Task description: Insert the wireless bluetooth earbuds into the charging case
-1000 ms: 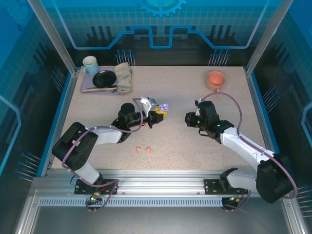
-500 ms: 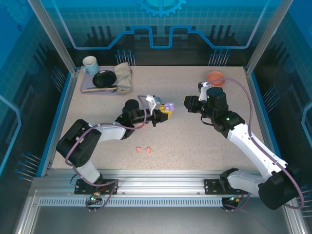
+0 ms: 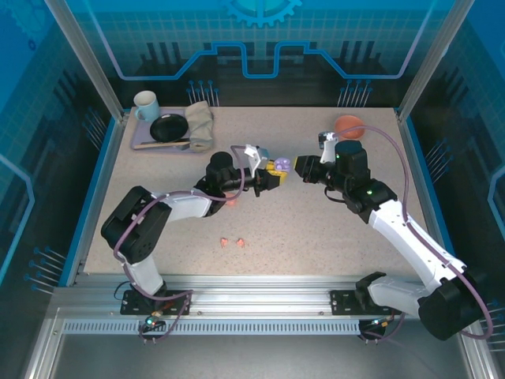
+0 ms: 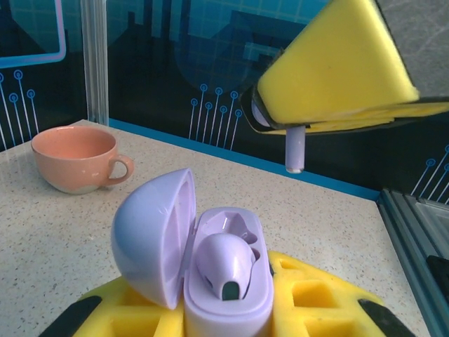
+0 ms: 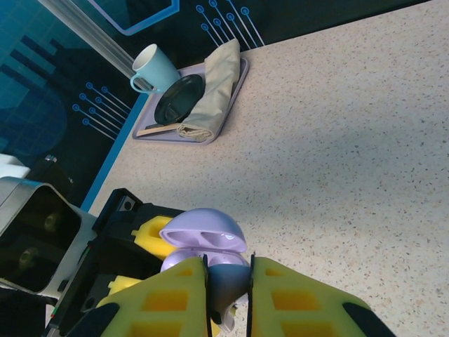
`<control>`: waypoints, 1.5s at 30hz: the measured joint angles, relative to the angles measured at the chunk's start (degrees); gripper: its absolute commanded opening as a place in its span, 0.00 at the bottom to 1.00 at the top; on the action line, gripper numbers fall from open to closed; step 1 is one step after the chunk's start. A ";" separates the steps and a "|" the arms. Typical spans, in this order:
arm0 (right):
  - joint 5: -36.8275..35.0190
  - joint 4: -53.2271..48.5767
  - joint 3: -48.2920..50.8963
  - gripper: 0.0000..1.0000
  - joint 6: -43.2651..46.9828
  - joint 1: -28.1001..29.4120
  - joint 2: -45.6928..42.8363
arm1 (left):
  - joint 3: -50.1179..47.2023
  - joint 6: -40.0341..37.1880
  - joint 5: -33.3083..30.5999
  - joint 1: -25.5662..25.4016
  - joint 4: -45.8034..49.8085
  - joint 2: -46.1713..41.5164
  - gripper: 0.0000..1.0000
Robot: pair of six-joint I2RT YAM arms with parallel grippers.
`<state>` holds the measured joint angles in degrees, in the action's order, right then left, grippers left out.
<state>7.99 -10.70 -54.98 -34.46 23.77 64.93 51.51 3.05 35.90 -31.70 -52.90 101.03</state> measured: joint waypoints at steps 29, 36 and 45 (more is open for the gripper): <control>0.66 0.94 -0.11 0.16 -0.44 0.02 1.36 | 2.69 -0.02 1.09 -1.27 1.33 1.16 0.00; 0.63 1.51 -0.11 0.15 -0.42 0.02 2.34 | 2.82 -0.02 1.49 -1.60 1.81 1.16 0.00; 0.37 1.36 -0.11 0.14 0.52 0.20 2.95 | 2.95 -0.20 1.46 -1.64 3.02 1.16 0.00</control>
<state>8.36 -9.34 -55.09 -33.93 23.97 67.88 54.46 2.85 37.36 -33.34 -49.89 102.19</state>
